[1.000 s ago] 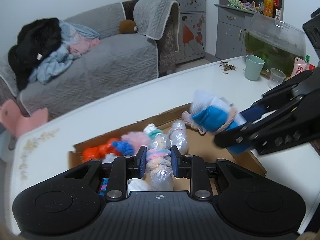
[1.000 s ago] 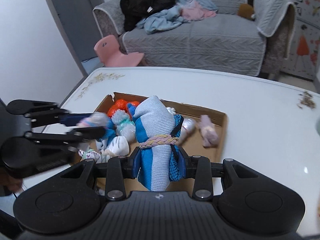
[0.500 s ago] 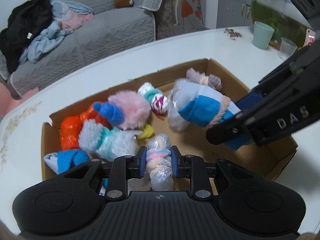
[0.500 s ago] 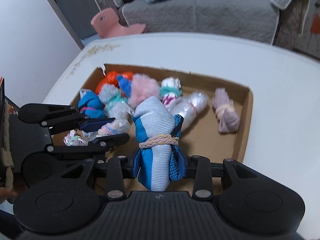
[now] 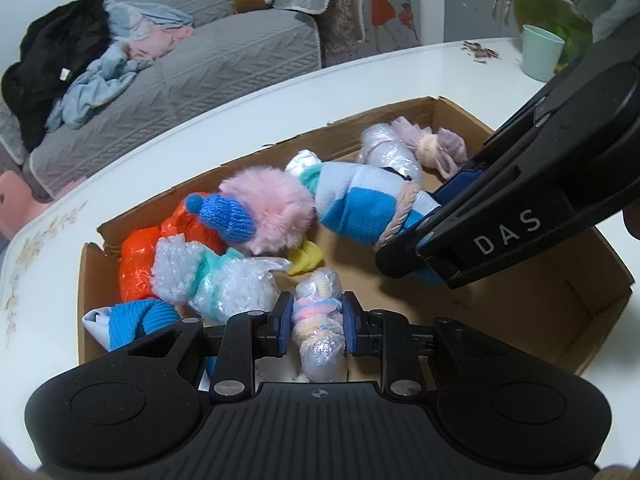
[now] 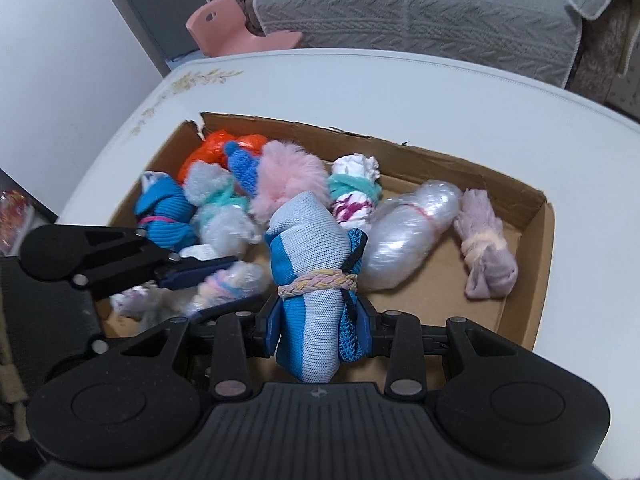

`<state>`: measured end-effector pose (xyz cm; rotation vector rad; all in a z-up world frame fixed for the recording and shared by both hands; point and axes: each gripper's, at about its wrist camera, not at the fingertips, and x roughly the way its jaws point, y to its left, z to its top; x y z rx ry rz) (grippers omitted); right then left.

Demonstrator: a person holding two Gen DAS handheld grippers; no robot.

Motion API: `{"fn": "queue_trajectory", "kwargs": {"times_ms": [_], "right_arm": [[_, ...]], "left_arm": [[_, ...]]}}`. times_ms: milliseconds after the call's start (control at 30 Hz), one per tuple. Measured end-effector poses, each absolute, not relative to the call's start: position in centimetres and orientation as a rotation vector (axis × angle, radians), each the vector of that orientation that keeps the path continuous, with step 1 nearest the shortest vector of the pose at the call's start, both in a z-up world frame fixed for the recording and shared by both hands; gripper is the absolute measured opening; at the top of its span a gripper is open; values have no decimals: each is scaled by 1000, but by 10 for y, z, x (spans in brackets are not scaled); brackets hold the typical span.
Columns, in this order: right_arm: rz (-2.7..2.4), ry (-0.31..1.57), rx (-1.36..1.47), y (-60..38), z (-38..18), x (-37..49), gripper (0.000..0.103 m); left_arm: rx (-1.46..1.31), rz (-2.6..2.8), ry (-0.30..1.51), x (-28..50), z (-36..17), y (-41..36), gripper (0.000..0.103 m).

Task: Organize objects
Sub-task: 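Carry both rolls into the tray and lower them among the items, then open both tools and move them back toward the remaining sock rolls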

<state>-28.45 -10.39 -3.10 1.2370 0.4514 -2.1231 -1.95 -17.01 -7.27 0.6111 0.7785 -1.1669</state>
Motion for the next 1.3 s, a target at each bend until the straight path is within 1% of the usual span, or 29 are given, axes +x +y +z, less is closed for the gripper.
{"fn": "queue_trajectory", "kwargs": {"times_ms": [200, 400, 467, 633, 700, 867, 1000, 1300], "right_arm": [[-2117, 450, 1219, -104, -32, -288, 34], [-2130, 476, 1200, -106, -33, -286, 35], [-2134, 479, 1201, -105, -33, -286, 36], [-2131, 508, 1182, -108, -34, -283, 39], [-2130, 503, 1177, -107, -33, -283, 40], [-2125, 508, 1166, -109, -31, -281, 40], [-2130, 490, 1157, -106, -26, -281, 41], [-2124, 513, 1131, -105, -21, -272, 41]], "left_arm": [[595, -1168, 772, -16, -76, -175, 32], [606, -1164, 775, -16, -78, -175, 37], [606, -1161, 780, -15, -79, -174, 41], [608, -1175, 766, -17, -77, -172, 66], [612, -1184, 754, -20, -75, -171, 69], [615, -1194, 750, -22, -69, -168, 71], [602, -1206, 757, -23, -63, -164, 76], [587, -1203, 745, -24, -45, -153, 78]]}}
